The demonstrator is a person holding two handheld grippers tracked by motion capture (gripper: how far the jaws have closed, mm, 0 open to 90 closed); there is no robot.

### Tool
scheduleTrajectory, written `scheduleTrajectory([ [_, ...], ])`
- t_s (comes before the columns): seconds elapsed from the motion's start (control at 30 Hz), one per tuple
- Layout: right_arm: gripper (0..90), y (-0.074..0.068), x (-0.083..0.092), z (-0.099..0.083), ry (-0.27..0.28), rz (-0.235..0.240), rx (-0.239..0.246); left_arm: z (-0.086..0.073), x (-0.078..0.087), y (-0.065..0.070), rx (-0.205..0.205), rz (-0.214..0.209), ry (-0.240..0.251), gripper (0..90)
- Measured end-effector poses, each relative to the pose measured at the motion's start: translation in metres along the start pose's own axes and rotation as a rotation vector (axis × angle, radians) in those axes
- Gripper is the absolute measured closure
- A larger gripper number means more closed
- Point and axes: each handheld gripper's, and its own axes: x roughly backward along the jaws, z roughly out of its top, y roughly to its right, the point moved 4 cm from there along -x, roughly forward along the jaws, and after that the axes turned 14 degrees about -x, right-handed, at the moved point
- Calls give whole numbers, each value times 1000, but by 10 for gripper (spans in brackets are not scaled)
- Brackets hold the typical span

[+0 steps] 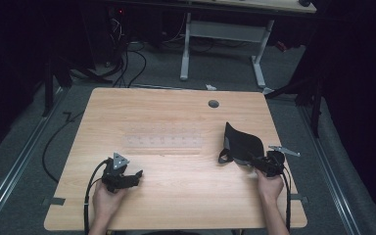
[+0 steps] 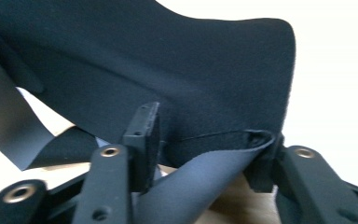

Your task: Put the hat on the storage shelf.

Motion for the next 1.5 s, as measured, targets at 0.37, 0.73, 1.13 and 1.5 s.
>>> scheduleTrajectory([
  [0.37, 814, -2, 5, 4, 40, 96, -7, 0, -1, -1, 0, 12, 0, 223],
  [0.73, 860, -3, 15, 5, 23, 140, -25, 0, -2, -1, 1, 12, 2, 228],
  [1.13, 863, -8, 26, 6, 48, 161, -15, 0, -1, -1, 5, 10, -3, 198],
  [1.5, 864, -8, 46, 7, 46, 160, 26, -1, 0, 2, -1, 1, -10, 170],
])
